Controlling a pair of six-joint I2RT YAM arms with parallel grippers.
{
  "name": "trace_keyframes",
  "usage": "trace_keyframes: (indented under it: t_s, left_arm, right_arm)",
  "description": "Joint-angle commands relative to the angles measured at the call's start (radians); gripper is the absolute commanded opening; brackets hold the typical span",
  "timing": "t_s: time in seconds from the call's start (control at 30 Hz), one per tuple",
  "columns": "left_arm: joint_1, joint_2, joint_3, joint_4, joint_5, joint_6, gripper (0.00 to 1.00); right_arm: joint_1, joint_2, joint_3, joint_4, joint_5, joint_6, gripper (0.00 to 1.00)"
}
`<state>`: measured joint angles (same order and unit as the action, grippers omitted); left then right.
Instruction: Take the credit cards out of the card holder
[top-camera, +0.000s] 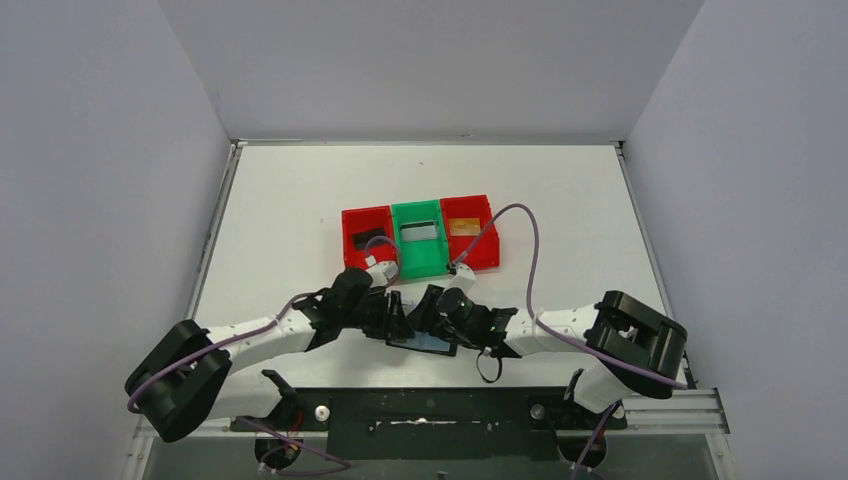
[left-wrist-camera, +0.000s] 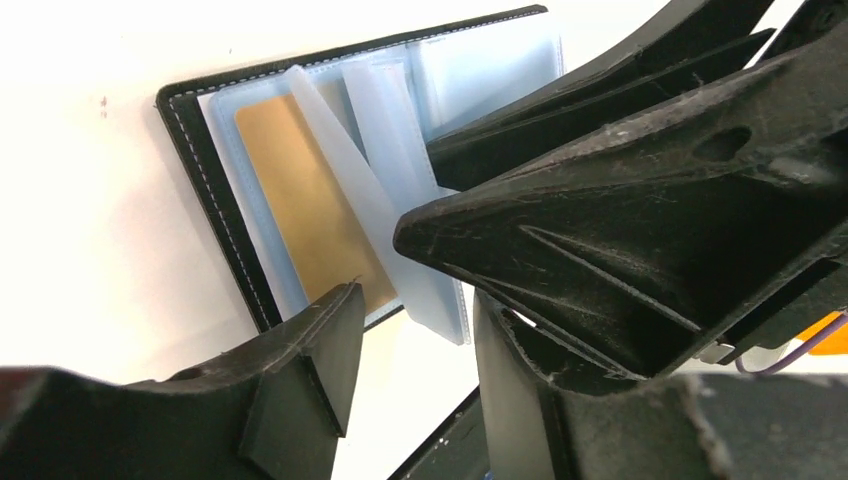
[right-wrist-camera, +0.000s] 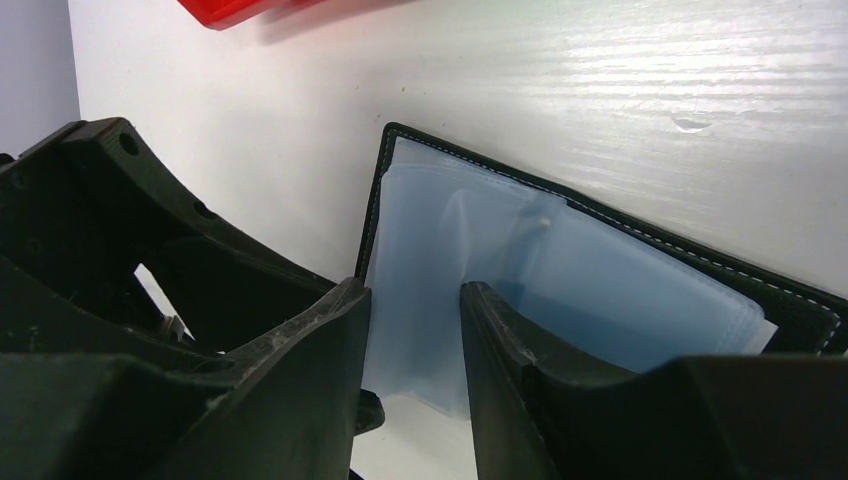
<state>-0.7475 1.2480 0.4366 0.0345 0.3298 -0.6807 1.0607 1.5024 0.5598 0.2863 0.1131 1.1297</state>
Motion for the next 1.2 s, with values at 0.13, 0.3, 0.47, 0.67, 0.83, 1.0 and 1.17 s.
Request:
trace_keyframes:
  t_s: [0.13,0.3,0.47,0.67,0.83,1.0,1.17]
  left_arm:
    - [-0.004,0.07,0.072,0.137,0.068,0.087,0.36]
    - [-0.004,0.119,0.096,0.142,0.116,0.109,0.23]
    - [-0.004,0.106,0.109,0.115,0.065,0.094,0.01]
    - [-0.003,0.041,0.122,0.016,-0.025,0.082,0.0]
    - [-0.006,0.017,0.165,-0.091,-0.116,0.084,0.0]
    - [-0.017,0.069,0.268,-0.264,-0.191,0.13,0.06]
    - [-0.035,0.113,0.333,-0.311,-0.179,0.174,0.22]
  right_arm:
    - [-0.013,-0.067,0.009,0.025,0.012,-0.048,0.4]
    - [-0.024,-0.092,-0.01,0.029,0.008,-0.047,0.41]
    - [-0.034,-0.137,0.009,-0.058,0.023,-0.052,0.54]
    - [-0.034,-0.248,0.052,-0.348,0.172,-0.006,0.62]
    - [-0.048,-0.28,0.04,-0.455,0.191,0.056,0.57]
    - [-0.054,-0.243,0.042,-0.467,0.186,0.066,0.54]
    - [-0.07,-0.203,0.06,-0.448,0.174,0.032,0.54]
